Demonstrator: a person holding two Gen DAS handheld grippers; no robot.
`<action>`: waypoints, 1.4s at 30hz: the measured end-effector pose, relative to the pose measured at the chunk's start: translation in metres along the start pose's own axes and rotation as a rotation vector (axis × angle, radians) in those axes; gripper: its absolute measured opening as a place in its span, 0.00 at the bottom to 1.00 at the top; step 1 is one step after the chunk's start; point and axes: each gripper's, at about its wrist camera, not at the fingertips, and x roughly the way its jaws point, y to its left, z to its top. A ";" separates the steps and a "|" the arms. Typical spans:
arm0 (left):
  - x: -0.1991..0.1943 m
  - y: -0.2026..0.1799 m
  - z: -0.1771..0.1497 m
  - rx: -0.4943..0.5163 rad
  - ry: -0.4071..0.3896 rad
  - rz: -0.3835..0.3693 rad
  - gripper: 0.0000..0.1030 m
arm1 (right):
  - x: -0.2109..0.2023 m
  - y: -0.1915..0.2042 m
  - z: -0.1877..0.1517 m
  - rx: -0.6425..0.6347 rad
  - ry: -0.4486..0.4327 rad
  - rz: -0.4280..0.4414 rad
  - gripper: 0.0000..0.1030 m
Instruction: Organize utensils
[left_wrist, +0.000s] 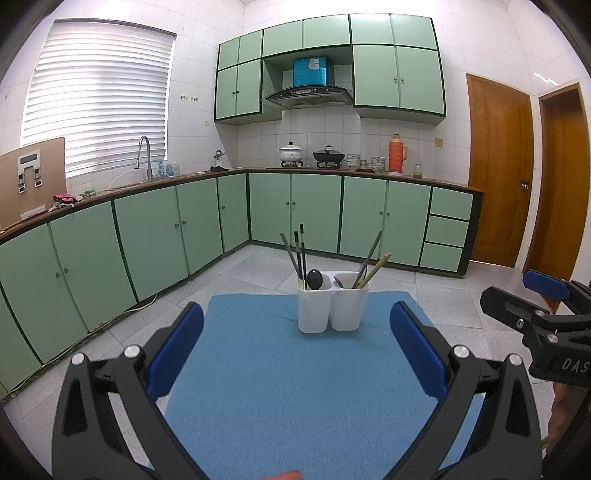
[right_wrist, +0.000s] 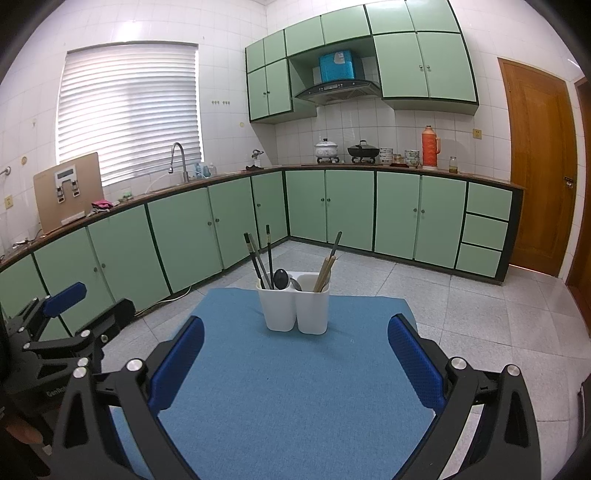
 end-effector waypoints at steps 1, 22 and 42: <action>0.000 0.000 0.000 0.002 -0.001 0.001 0.95 | 0.000 0.000 0.000 -0.001 0.000 -0.001 0.95; 0.002 0.000 -0.001 0.001 -0.004 0.003 0.95 | 0.000 0.001 0.000 -0.003 0.002 -0.002 0.95; 0.002 0.000 -0.002 -0.002 -0.003 0.004 0.95 | -0.001 0.003 -0.003 -0.006 0.004 -0.005 0.95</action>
